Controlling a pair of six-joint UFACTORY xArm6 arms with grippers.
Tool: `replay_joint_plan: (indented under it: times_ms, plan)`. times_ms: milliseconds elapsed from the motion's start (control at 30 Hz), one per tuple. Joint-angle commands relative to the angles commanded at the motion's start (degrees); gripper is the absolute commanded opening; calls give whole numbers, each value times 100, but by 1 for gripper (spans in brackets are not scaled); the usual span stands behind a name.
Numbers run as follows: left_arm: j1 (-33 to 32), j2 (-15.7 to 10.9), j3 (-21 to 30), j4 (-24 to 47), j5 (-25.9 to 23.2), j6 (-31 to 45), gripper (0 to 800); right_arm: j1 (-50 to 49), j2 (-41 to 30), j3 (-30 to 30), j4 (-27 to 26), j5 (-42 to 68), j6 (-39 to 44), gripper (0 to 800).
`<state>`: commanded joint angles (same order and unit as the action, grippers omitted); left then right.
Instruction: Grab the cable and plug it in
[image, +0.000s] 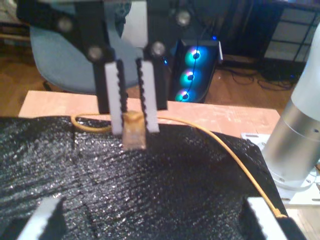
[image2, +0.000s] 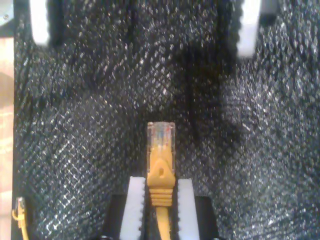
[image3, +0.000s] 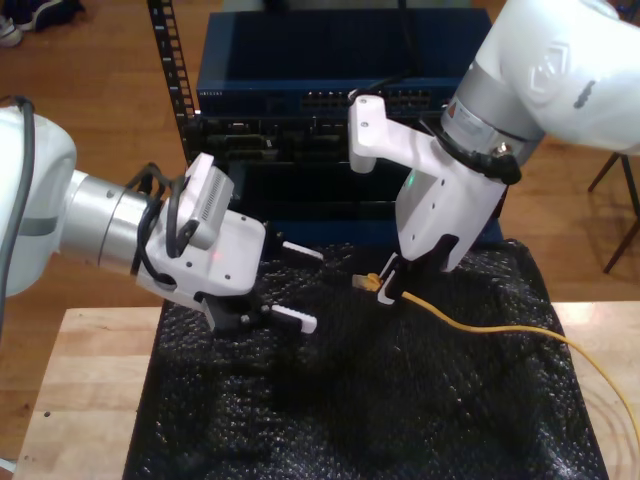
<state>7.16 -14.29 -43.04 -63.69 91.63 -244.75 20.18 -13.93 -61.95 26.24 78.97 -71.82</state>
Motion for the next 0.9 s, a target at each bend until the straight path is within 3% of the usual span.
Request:
replay_joint_plan:
  times_ms: [433,900]
  plan:
    - [-44,9,-62,-123,18,-246,626,26,-53,-44,26,-26,9,4]
    - [-44,0,-44,-316,26,-202,569,62,-18,-44,97,-18,9,4]
